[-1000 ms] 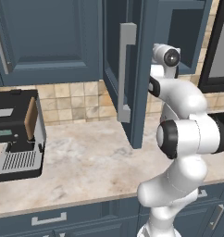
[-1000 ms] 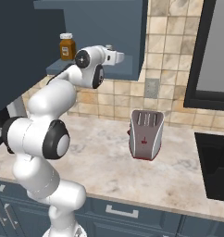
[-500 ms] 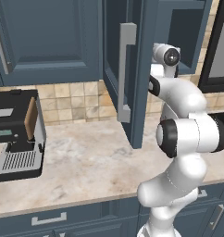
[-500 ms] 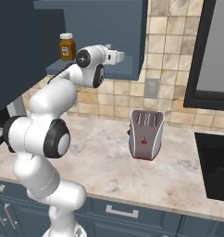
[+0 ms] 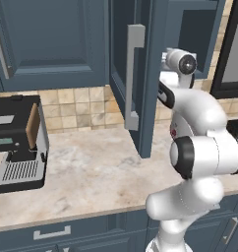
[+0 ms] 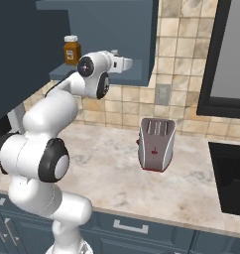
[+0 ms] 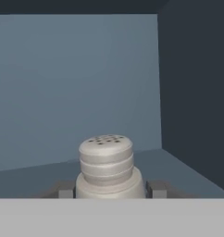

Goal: Collect the turmeric, ketchup, and shaker from the cabinet and place them next to the stove.

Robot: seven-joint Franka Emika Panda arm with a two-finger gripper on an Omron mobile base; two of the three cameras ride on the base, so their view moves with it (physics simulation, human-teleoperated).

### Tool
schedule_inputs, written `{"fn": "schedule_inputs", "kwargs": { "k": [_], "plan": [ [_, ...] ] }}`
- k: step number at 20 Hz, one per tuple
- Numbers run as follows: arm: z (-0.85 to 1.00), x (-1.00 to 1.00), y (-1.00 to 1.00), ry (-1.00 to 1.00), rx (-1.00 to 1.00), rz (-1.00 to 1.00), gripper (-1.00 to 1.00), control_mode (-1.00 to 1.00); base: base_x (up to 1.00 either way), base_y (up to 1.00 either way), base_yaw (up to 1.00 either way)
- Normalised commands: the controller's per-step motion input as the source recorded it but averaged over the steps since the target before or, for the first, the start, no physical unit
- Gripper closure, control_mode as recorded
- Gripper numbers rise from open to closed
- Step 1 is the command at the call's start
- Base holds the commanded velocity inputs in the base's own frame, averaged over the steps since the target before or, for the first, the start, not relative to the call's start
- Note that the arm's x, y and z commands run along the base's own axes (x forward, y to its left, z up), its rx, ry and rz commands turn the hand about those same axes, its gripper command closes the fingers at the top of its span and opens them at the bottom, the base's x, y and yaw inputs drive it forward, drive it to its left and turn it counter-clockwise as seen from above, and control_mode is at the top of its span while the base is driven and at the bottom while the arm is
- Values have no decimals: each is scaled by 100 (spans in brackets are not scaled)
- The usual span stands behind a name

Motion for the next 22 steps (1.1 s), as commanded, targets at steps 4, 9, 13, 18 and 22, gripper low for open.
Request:
{"fn": "schedule_inputs", "kwargs": {
  "k": [4,9,13,18,22],
  "plan": [
    [-8,-62,0,0,0,0,100,-100,0,0,0],
    [-11,-69,0,0,0,0,100,-100,0,0,0],
    [-6,-80,1,0,0,0,100,-100,0,0,0],
    [0,-86,0,0,0,0,100,-100,0,0,0],
    [6,-91,0,0,0,-1,100,-100,0,0,0]
  ]
}}
